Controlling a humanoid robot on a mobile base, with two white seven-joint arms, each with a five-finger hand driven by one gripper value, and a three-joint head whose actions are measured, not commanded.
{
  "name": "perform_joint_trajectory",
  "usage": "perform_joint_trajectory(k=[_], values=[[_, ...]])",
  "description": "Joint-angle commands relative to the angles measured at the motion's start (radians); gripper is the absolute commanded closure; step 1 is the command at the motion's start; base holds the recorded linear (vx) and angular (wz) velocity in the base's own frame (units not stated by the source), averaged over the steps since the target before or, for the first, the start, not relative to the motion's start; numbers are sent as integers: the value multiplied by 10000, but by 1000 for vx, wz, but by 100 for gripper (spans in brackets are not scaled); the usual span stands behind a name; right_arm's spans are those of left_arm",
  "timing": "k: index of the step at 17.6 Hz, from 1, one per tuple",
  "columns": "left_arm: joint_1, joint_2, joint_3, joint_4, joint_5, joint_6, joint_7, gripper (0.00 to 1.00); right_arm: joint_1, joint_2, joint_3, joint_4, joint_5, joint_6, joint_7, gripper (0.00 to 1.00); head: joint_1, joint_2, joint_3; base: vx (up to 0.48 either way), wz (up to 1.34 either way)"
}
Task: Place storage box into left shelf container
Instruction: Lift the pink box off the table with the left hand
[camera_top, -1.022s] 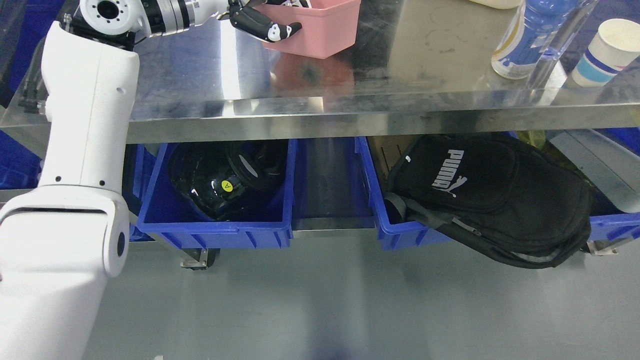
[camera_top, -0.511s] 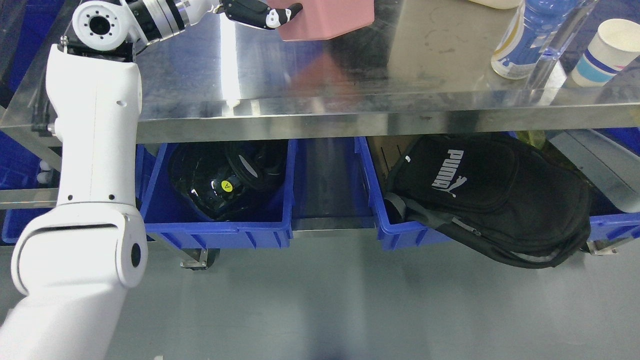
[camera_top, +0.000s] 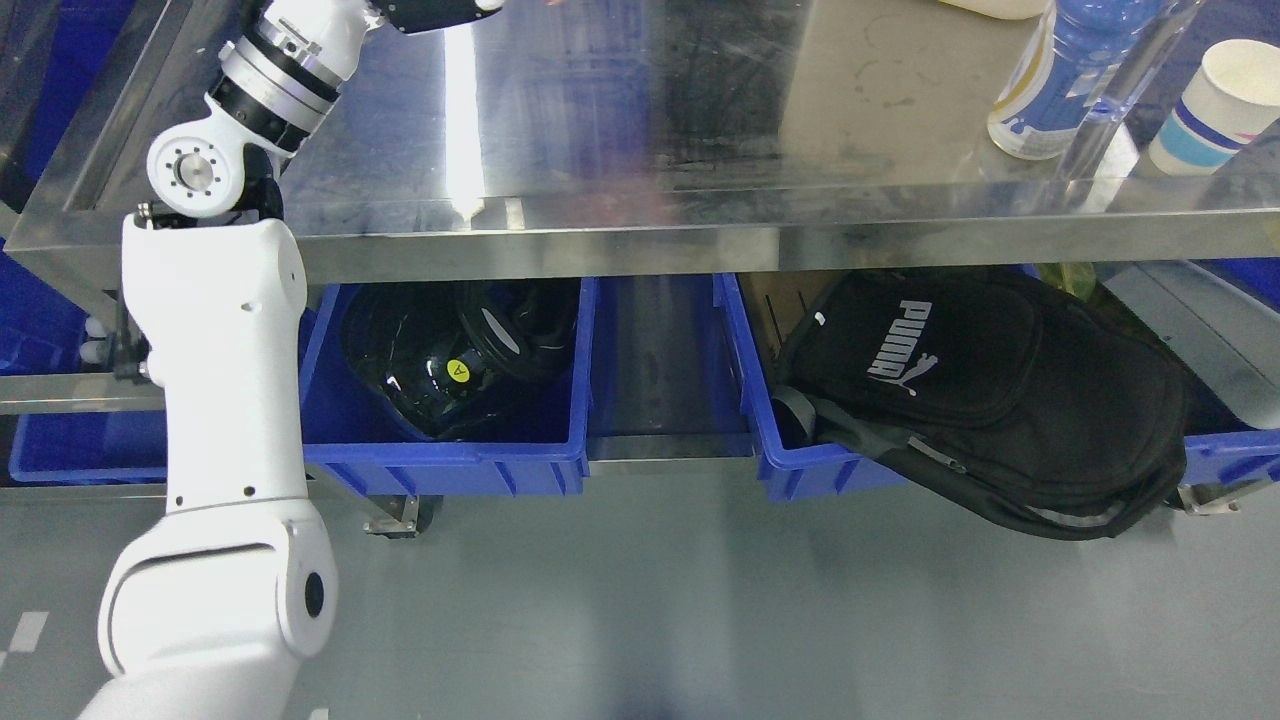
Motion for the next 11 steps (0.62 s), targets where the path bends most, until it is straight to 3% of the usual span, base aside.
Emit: perform_joint_trajectory(k=[1, 3, 11], values=[[2287, -12, -1109, -3830, 886, -33, 2356, 97, -61, -175, -30, -175, -15, -7, 20, 0, 0, 0, 0, 1, 87], [2840, -12, -1876, -4521, 962, -49, 3126, 97, -61, -175, -30, -175, -15, -7, 20, 0, 0, 0, 0, 2, 110], [4544, -12, -4180, -5414, 1607, -906, 3834, 97, -61, -175, -30, -175, -15, -7, 5, 0, 0, 0, 0, 3, 381]])
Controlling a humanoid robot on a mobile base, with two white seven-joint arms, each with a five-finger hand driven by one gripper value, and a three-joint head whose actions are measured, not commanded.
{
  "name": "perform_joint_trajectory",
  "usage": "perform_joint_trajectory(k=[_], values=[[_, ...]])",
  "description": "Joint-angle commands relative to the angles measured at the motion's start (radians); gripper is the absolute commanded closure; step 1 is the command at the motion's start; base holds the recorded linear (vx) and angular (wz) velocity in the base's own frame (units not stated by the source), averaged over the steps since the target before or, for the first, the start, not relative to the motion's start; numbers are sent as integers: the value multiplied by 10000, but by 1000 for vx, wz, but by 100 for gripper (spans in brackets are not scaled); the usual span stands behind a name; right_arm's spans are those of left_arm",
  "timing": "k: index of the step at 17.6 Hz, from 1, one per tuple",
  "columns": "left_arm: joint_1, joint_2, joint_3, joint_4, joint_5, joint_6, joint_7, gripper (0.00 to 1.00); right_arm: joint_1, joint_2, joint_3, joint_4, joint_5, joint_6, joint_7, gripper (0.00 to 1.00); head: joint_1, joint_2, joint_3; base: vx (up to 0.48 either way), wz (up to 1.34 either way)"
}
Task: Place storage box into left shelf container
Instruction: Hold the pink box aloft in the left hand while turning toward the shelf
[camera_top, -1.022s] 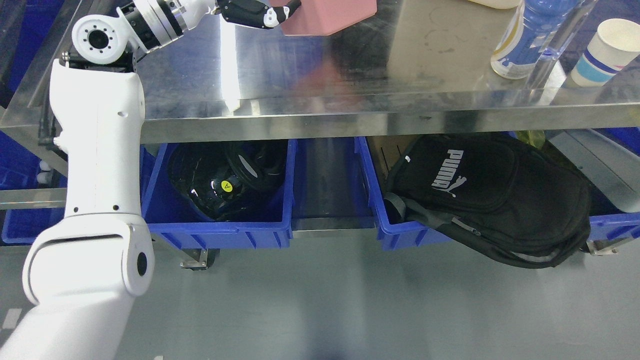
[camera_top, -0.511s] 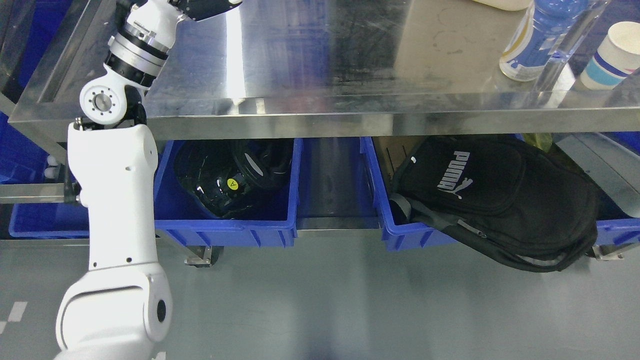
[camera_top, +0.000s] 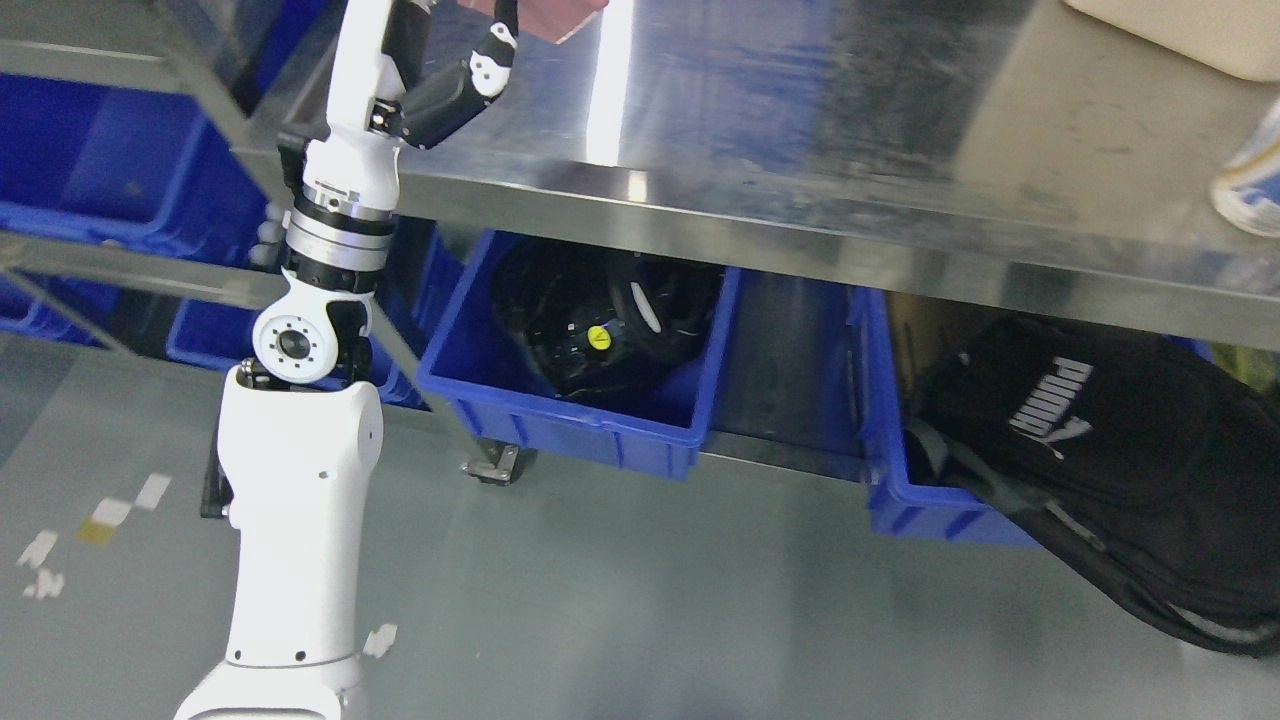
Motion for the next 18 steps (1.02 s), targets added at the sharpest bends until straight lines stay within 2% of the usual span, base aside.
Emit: perform_joint_trajectory(k=[1, 6, 11, 15, 18], values=[[1426, 106, -2248, -2279, 411, -383, 463, 97, -61, -175, -30, -175, -15, -7, -16, 0, 0, 0, 0, -11, 748], [1947, 106, -2309, -2525, 426, -429, 480, 97, -61, -175, -30, -175, -15, -7, -1, 0, 0, 0, 0, -14, 976], [2959, 106, -2187, -2556, 411, -919, 495, 97, -61, -175, -30, -175, -15, -7, -1, 0, 0, 2, 0, 21, 1288], [3481, 106, -1514, -2541, 426, -844, 1627, 96, -61, -175, -30, -175, -15, -7, -16, 0, 0, 4, 0, 89, 1260], [3895, 106, -1054, -2510, 502, -554, 1707, 96, -61, -175, -30, -175, -15, -7, -1, 0, 0, 7, 0, 169, 1119]])
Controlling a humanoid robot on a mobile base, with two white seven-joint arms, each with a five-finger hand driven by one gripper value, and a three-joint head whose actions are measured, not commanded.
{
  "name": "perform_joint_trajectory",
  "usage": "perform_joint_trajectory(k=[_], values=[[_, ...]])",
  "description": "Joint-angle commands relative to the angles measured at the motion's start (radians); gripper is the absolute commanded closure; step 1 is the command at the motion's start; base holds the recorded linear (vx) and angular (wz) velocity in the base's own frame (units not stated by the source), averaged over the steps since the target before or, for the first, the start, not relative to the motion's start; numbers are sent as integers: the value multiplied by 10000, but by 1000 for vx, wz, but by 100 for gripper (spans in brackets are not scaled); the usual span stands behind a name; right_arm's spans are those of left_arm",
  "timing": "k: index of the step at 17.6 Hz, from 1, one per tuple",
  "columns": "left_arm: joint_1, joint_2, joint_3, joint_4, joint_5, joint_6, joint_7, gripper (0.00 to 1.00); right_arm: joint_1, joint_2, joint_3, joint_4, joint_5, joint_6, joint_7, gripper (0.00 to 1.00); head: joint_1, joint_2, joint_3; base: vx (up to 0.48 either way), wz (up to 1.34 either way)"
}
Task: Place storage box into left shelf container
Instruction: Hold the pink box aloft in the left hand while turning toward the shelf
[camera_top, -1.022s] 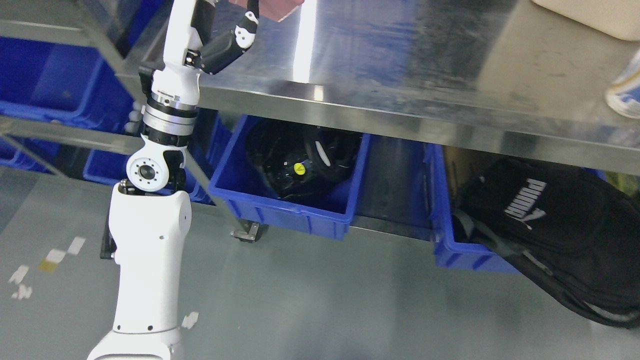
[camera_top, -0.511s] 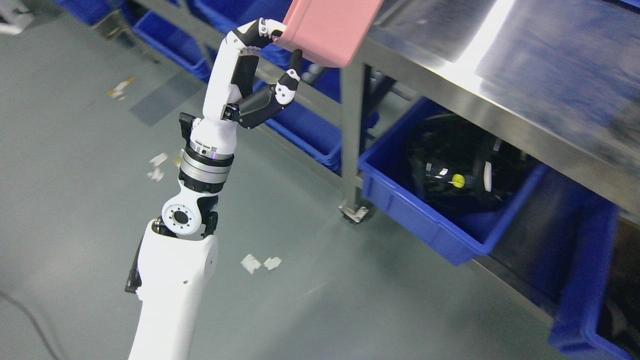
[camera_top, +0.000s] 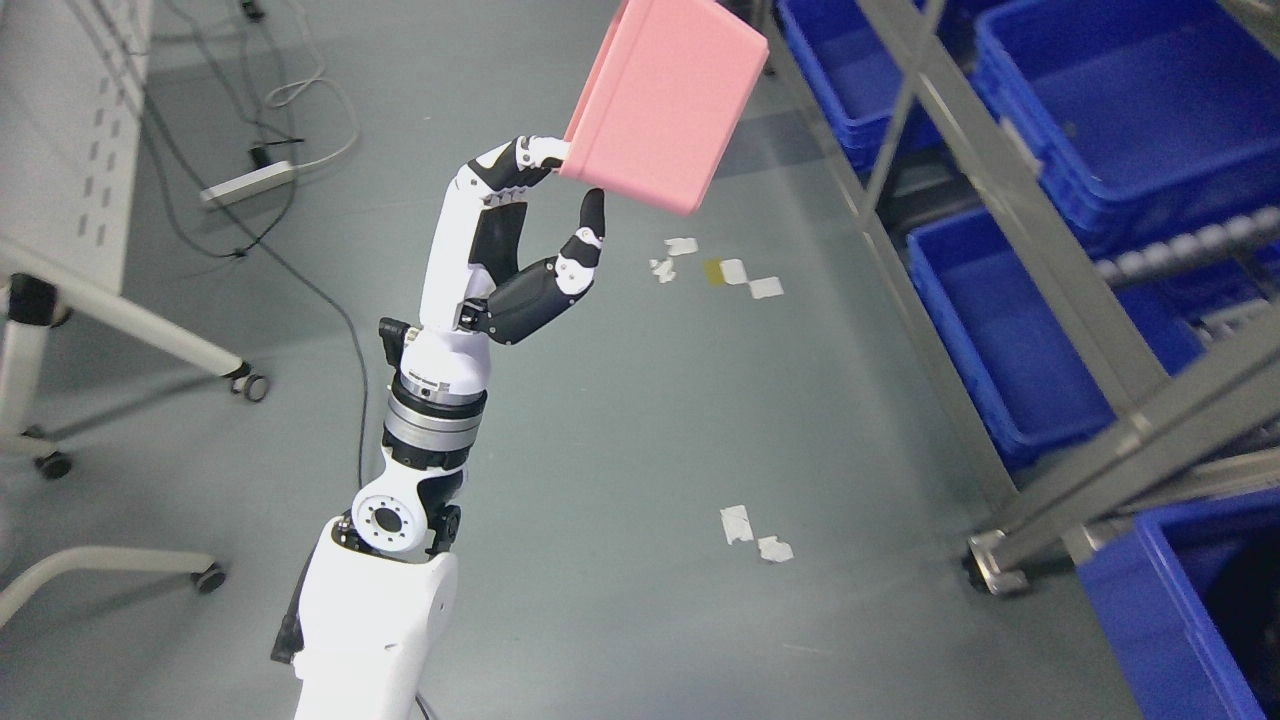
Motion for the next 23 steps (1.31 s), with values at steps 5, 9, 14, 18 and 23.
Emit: perform_joint_trajectory(k=[5, 9, 14, 18, 23], values=[[1358, 162, 981, -386, 844, 861, 217, 96, -60, -175, -30, -175, -15, -7, -7, 0, 0, 0, 0, 320, 782], [1481, 162, 996, -386, 890, 861, 217, 96, -60, -175, -30, -175, -15, -7, 9, 0, 0, 0, 0, 384, 393], [1635, 162, 996, -386, 1012, 861, 201, 96, -60, -175, -30, -175, -15, -7, 9, 0, 0, 0, 0, 456, 85], [1757, 162, 966, -386, 1105, 861, 201, 96, -60, -175, -30, -175, -15, -7, -7, 0, 0, 0, 0, 473, -75], [1880, 162, 966, -386, 1120, 815, 186, 96, -60, -175, -30, -175, -15, -7, 9, 0, 0, 0, 0, 480, -60]])
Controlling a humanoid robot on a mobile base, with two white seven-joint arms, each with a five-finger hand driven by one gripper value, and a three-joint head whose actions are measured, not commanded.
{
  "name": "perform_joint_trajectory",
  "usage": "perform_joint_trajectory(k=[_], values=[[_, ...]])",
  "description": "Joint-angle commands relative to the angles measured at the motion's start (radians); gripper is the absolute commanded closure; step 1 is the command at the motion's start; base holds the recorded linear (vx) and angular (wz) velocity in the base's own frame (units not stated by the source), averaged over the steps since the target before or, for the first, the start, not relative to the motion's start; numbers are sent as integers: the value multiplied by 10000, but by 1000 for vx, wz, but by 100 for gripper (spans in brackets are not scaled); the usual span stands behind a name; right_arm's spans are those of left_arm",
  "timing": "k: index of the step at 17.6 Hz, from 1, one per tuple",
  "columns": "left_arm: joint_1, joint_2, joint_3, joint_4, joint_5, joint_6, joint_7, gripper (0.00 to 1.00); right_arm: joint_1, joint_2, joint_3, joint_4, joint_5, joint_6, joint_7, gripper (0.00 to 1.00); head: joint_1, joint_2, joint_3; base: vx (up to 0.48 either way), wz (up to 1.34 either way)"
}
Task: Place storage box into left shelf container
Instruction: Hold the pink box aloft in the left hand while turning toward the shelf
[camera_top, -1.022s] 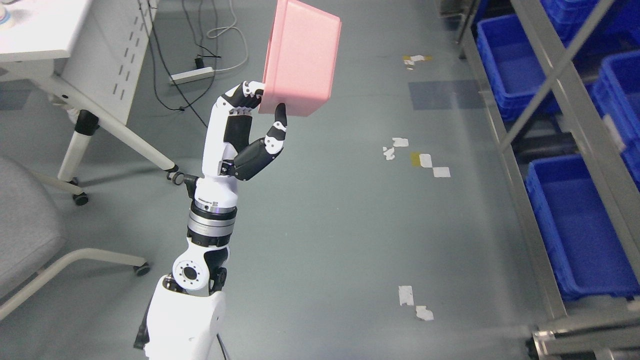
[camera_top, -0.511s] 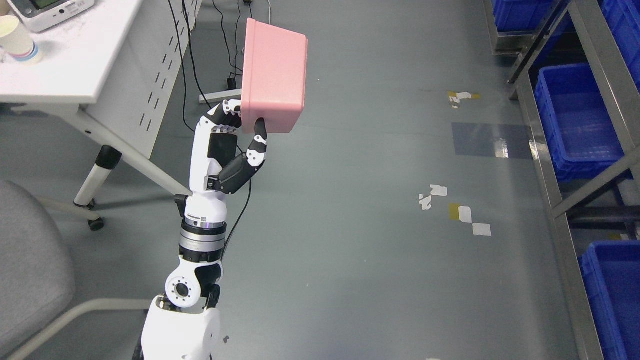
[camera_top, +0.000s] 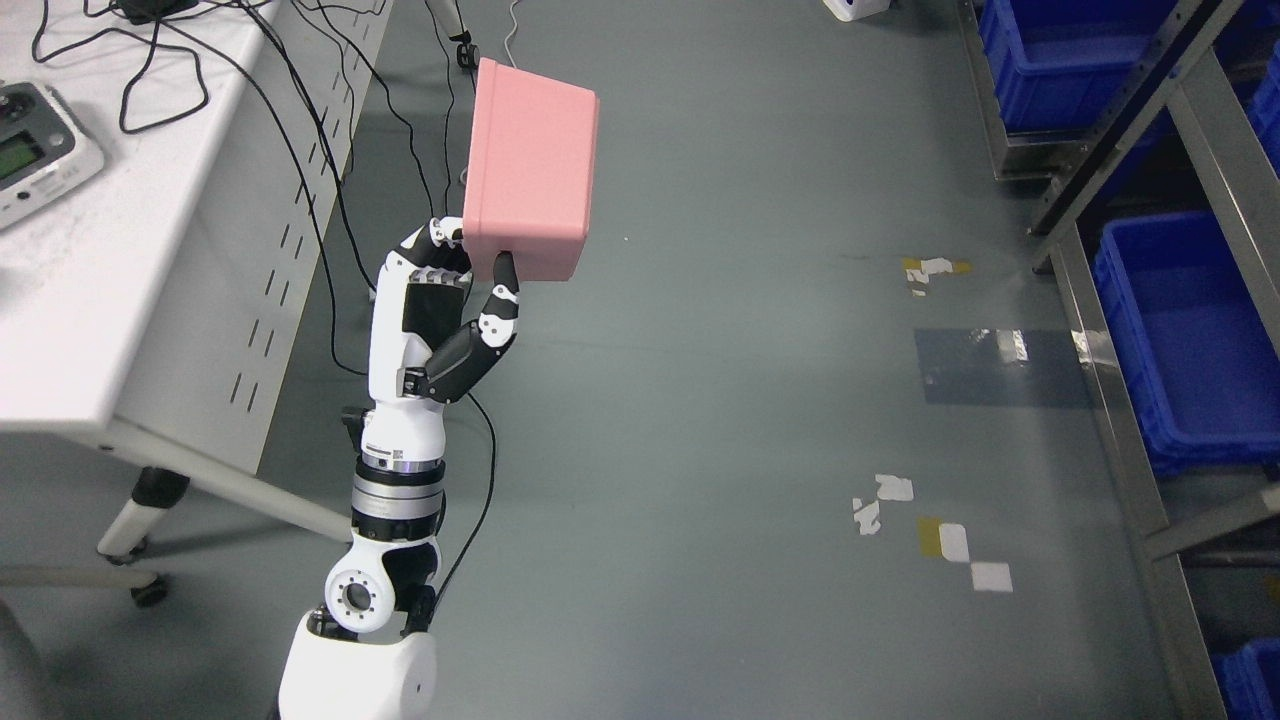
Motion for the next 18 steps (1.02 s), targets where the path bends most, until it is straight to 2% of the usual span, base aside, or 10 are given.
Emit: perform_joint_trajectory(k=[1, 11, 18], values=[[167, 175, 60, -41, 66, -57, -20, 96, -61, -175, -30, -175, -16, -7, 35, 0, 0, 0, 0, 540, 6], [213, 175, -124, -26, 250, -57, -35, 96, -61, -175, -30, -175, -16, -7, 35, 0, 0, 0, 0, 550, 82], [581, 175, -692, -11, 266, -118, -66, 95, -61, -175, -30, -175, -16, -7, 35, 0, 0, 0, 0, 534, -526]])
